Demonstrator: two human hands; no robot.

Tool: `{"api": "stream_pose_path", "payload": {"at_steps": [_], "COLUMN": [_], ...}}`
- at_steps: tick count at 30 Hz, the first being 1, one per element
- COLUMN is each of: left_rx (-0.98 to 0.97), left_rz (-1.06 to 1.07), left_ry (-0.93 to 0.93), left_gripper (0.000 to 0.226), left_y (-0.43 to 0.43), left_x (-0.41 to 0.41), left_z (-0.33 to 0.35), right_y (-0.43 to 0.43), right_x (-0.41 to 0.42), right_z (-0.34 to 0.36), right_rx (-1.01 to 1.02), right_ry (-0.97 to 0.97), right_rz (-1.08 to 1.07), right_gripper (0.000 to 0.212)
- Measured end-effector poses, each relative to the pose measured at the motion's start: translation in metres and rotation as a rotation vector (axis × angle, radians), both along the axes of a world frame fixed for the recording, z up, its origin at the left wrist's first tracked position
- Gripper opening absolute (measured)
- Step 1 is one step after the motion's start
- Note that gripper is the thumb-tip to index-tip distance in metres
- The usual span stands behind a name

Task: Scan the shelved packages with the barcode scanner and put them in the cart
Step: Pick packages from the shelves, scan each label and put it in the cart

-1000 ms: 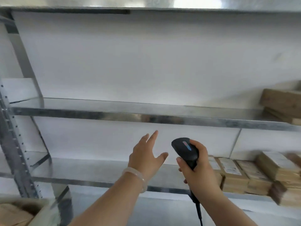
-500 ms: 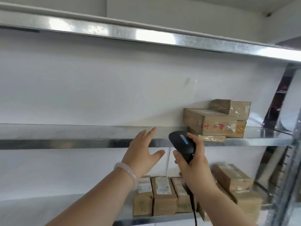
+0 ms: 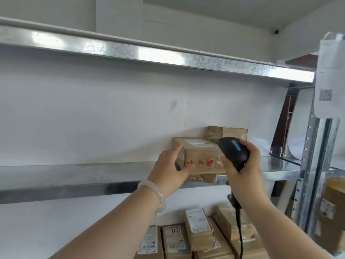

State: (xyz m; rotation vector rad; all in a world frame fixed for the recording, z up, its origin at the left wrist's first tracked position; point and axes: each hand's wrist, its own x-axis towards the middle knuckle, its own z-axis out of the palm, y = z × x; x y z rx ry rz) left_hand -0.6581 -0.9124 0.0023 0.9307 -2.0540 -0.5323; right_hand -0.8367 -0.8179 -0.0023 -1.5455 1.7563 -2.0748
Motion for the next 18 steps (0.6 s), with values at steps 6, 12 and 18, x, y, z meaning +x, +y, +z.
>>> {"api": "stream_pose_path", "payload": {"at_steps": [6,12,18], "left_rx": [0.152,0.397,0.336], "left_rz": [0.040,0.083,0.041], "left_ry": [0.094,0.129,0.350], "left_gripper": [0.070,0.065,0.049], "left_y": [-0.029,-0.049,-0.038], "left_x": [-0.034,-0.059,-0.059], "left_z": [0.026,0.024,0.017], "right_y": [-0.027,-0.059,-0.059], "right_x": [-0.034,-0.041,-0.044], "right_z": [0.024,0.029,0.020], "right_rx": [0.048,0.132,0.083], "right_ry": [-0.022,-0.048,-0.082], "right_rz": [-0.089,-0.064,-0.042], "right_gripper": [0.048,0.047,0.048]}}
